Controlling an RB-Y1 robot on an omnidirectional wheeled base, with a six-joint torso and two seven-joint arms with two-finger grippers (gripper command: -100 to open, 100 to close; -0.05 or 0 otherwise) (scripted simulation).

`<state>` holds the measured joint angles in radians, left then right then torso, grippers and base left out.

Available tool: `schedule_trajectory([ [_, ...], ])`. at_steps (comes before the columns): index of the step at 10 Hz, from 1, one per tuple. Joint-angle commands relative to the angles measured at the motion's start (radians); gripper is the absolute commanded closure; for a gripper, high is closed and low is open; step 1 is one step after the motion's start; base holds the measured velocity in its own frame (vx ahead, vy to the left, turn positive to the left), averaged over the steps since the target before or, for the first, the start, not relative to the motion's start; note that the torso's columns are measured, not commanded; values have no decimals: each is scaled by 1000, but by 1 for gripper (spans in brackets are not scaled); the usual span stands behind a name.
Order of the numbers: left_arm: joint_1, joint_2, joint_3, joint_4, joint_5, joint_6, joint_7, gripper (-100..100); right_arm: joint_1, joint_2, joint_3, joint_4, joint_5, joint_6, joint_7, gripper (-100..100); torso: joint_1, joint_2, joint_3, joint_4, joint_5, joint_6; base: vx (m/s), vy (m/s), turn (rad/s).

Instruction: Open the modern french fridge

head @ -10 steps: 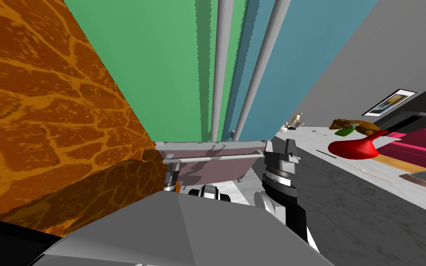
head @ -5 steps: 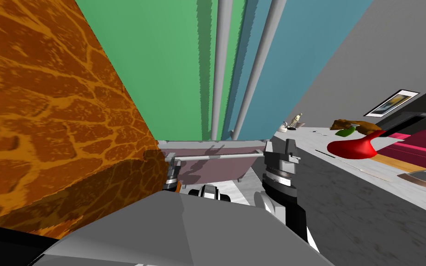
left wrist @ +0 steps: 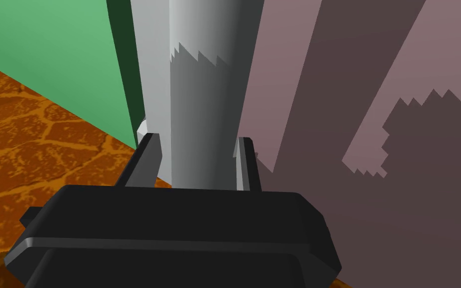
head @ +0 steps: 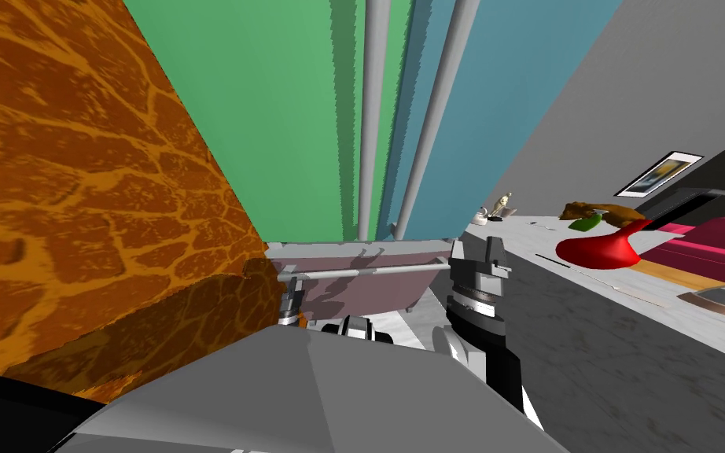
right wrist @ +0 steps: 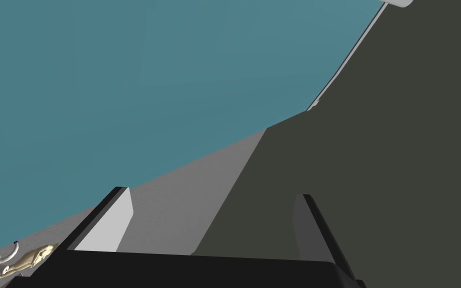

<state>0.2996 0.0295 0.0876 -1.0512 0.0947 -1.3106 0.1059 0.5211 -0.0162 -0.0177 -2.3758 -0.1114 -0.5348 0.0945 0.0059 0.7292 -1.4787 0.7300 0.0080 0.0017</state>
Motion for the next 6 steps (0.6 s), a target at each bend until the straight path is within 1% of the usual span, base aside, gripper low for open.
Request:
schedule_trajectory([
  [1, 1, -4, -2, 40, -1, -14, 1, 100, 0, 0, 0, 0, 0, 0, 0, 0, 0, 0, 1, 0, 1, 0, 0, 0, 0],
  [2, -4, -1, 1, 16, 0, -17, -1, 100, 0, 0, 0, 0, 0, 0, 0, 0, 0, 0, 1, -1, 1, 0, -5, -1, 5],
  [3, -12, 4, 2, -1, 0, 10, 0, 100, 0, 0, 0, 0, 0, 0, 0, 0, 0, 1, 0, 1, -1, 0, -75, -25, 29],
  [4, -16, 6, 2, -8, 0, 26, 1, 100, 0, 0, 0, 0, 0, 0, 0, 0, -2, 7, 3, 4, -3, -2, -121, -47, 35],
  [5, -22, 10, 2, -21, 1, 57, 3, 100, 0, 0, 0, 0, 0, 0, 0, 0, -4, 10, 5, 5, -4, -1, -177, -59, 49],
  [6, -25, 12, 2, -28, 1, 72, 4, 100, 0, 0, 0, 0, 0, 0, 0, 0, -6, 12, 6, 5, -4, -1, -189, -38, 19],
])
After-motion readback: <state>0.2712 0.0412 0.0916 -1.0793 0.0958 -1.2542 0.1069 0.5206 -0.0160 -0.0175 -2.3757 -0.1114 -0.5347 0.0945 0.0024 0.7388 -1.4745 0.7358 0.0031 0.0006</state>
